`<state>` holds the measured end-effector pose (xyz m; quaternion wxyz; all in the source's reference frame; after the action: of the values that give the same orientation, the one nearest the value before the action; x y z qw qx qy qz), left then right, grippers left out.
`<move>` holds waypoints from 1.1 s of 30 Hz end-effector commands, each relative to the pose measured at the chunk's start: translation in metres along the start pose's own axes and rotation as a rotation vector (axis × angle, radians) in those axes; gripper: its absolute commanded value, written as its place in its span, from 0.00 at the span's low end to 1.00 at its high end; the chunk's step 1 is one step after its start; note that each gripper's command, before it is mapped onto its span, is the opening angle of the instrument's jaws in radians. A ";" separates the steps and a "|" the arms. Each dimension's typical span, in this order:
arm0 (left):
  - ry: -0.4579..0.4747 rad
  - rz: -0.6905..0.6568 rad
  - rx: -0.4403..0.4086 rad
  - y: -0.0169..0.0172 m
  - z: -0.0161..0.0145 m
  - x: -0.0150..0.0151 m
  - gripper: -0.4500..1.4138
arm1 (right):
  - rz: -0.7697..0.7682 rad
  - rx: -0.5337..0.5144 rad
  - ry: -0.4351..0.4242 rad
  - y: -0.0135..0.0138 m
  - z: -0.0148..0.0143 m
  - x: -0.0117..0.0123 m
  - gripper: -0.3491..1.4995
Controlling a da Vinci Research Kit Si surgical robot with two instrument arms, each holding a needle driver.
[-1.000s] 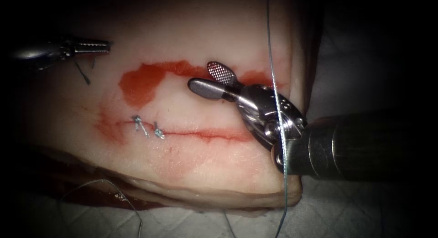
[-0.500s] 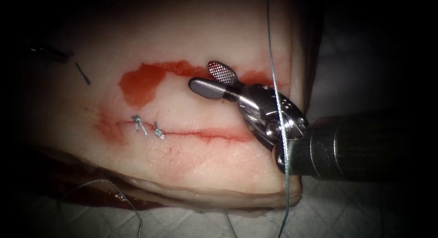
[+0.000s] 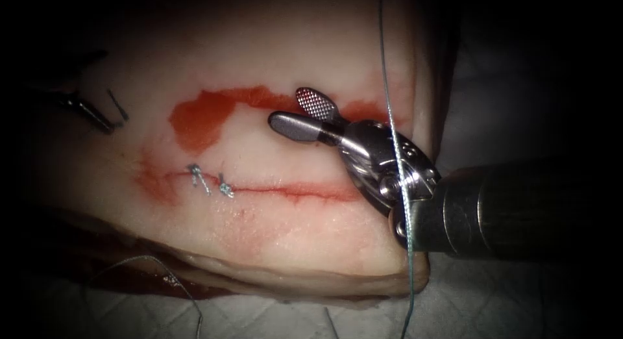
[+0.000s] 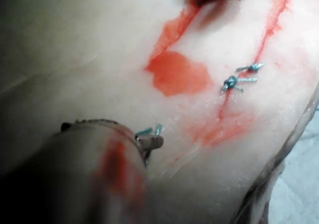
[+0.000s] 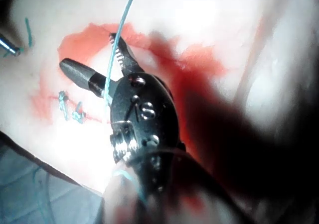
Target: Wound Closure
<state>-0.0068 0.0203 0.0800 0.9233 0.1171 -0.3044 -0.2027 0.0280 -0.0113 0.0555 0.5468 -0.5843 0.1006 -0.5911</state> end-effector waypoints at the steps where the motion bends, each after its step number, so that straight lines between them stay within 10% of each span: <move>1: -0.002 0.015 -0.008 0.0004 0.0012 0.0002 0.83 | 0.000 -0.003 -0.002 0.0002 0.0008 0.0005 0.97; 9: 0.037 0.072 -0.022 0.0013 0.0040 0.0033 0.85 | 0.000 -0.003 -0.002 0.0004 0.0007 0.0005 0.96; 33: -0.257 -0.013 0.032 -0.0001 -0.0036 -0.0062 0.90 | 0.004 -0.007 0.002 0.0001 0.0000 -0.0002 0.96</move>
<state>-0.0091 0.0229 0.0732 0.8715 0.1044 -0.4254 -0.2207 0.0271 -0.0113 0.0549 0.5463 -0.5840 0.1042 -0.5913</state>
